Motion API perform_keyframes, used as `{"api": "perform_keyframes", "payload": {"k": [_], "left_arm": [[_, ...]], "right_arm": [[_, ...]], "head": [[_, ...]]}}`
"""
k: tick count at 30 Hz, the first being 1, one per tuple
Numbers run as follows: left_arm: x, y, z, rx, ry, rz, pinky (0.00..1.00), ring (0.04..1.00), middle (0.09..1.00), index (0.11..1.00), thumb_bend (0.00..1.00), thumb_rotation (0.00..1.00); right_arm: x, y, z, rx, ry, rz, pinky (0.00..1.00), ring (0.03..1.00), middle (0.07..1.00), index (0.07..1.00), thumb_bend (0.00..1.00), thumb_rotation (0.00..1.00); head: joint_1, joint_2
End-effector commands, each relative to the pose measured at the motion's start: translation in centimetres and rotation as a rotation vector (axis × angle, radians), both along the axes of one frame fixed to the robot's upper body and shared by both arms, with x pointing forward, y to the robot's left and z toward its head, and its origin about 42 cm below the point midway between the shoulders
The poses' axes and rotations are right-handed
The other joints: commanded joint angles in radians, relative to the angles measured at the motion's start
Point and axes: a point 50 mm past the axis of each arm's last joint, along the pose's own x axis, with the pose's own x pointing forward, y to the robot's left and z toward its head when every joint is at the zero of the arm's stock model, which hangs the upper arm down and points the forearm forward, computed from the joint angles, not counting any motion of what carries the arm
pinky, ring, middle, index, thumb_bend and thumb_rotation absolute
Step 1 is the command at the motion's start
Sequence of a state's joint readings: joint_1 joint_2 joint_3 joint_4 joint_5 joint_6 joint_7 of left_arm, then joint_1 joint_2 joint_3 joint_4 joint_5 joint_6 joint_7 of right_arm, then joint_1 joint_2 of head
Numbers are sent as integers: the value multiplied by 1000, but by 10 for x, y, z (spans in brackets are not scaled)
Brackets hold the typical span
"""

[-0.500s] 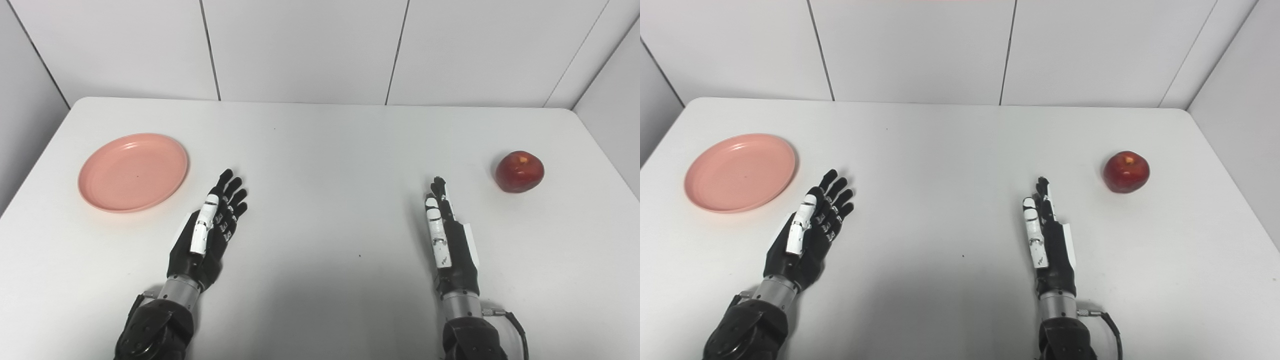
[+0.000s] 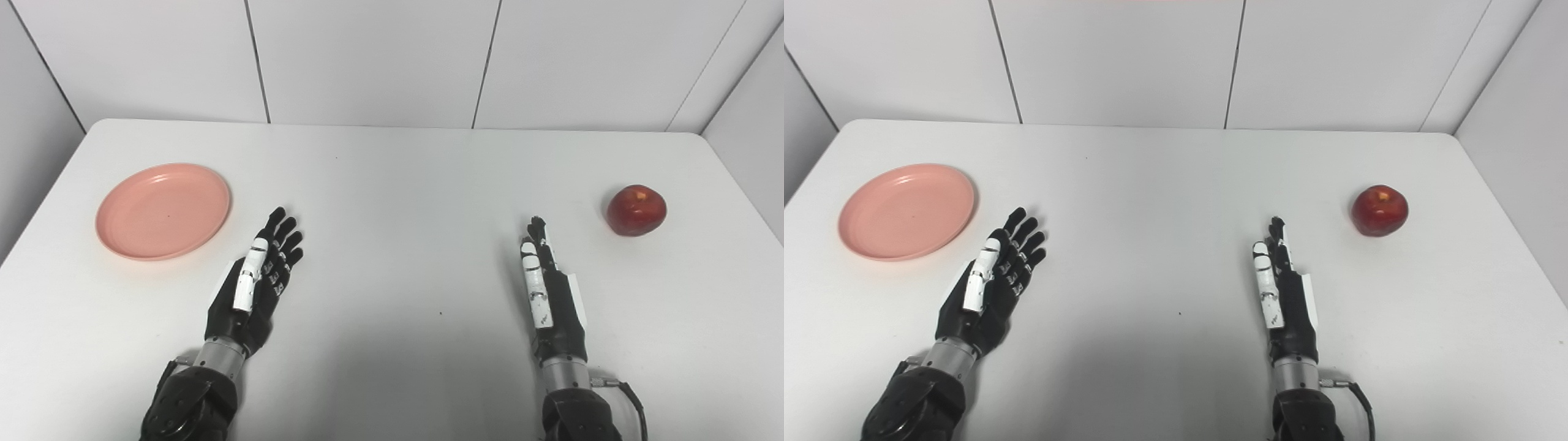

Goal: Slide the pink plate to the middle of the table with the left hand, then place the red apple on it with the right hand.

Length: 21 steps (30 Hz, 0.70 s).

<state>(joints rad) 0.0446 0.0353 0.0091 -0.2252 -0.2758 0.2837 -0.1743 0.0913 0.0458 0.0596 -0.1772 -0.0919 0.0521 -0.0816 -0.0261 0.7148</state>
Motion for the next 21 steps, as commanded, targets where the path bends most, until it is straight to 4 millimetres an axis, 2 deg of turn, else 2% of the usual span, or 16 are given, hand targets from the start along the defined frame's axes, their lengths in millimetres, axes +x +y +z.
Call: {"api": "perform_keyframes", "payload": {"k": [1, 13, 21], "left_arm": [[-7, 1, 3, 5, -31, 2, 1000, 988, 992, 979, 361, 1000], [-7, 0, 3, 1, -34, -4, 1000, 986, 990, 977, 359, 1000], [-9, -8, 2, -8, -20, 3, 1000, 977, 982, 969, 358, 1000]], "right_arm": [[-5, 5, 0, 13, -4, 11, 1000, 984, 997, 991, 259, 1000], [-5, 4, 0, 13, -1, 13, 1000, 985, 999, 993, 259, 1000], [-5, -2, 0, 16, -8, 12, 1000, 982, 995, 993, 261, 1000]], "head": [[0, 2], [8, -2], [85, -24]]}}
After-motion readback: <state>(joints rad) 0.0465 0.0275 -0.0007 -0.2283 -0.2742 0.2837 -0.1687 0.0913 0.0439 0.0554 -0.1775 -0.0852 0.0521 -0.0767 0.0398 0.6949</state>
